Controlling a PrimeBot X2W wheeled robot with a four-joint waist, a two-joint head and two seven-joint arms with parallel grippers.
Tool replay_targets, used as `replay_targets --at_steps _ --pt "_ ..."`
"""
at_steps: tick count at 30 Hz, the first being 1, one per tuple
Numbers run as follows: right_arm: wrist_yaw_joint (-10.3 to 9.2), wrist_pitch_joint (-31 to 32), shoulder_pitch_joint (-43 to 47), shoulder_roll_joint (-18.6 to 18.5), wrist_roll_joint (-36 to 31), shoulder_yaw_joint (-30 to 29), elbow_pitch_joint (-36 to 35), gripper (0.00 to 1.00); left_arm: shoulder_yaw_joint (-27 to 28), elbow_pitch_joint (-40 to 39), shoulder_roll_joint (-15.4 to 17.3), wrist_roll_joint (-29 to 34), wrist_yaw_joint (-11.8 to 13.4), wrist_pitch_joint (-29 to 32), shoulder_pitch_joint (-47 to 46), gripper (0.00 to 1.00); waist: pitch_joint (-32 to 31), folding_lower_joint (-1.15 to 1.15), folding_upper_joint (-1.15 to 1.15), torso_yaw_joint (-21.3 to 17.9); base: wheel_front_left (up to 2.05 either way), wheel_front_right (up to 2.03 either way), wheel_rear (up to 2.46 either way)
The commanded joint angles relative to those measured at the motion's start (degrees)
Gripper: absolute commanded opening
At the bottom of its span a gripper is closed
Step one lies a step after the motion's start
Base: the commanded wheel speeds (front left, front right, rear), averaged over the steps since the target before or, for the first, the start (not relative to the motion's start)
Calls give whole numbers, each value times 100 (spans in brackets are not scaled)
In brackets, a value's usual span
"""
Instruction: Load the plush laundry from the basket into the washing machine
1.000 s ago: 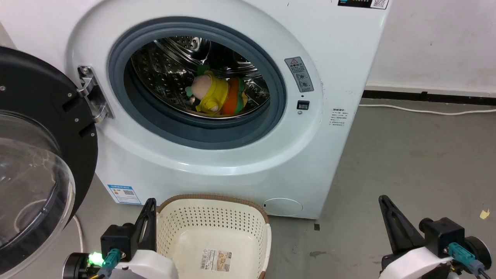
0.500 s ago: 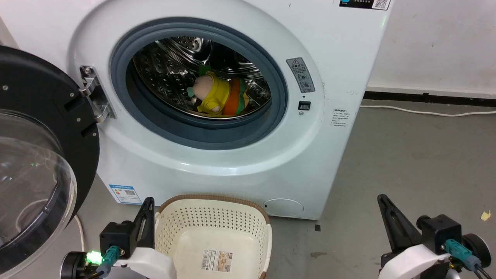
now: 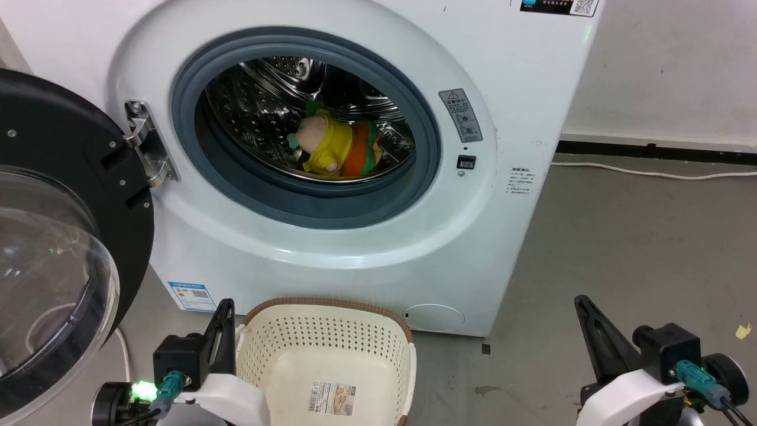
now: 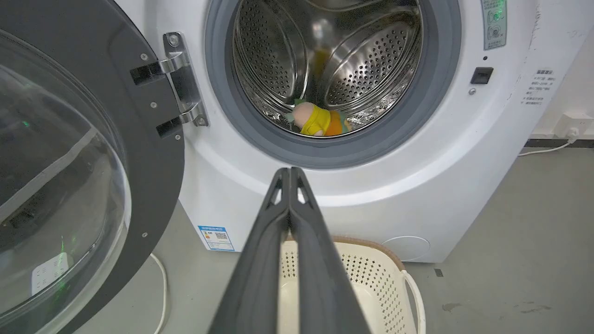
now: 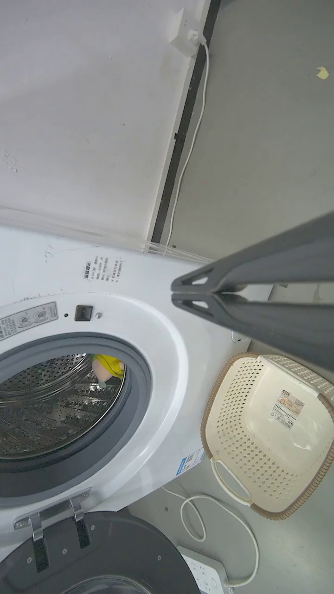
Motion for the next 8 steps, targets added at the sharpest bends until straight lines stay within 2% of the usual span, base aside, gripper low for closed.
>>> replay_targets --at_steps 1,8 --pt "-5 8 -68 -1 -43 2 -29 0 21 -26 -8 15 -30 2 -90 0 0 0 0 0 0 0 0" --pt "-5 8 -68 -1 -43 2 -29 0 21 -26 -8 15 -30 2 -90 0 0 0 0 0 0 0 0"
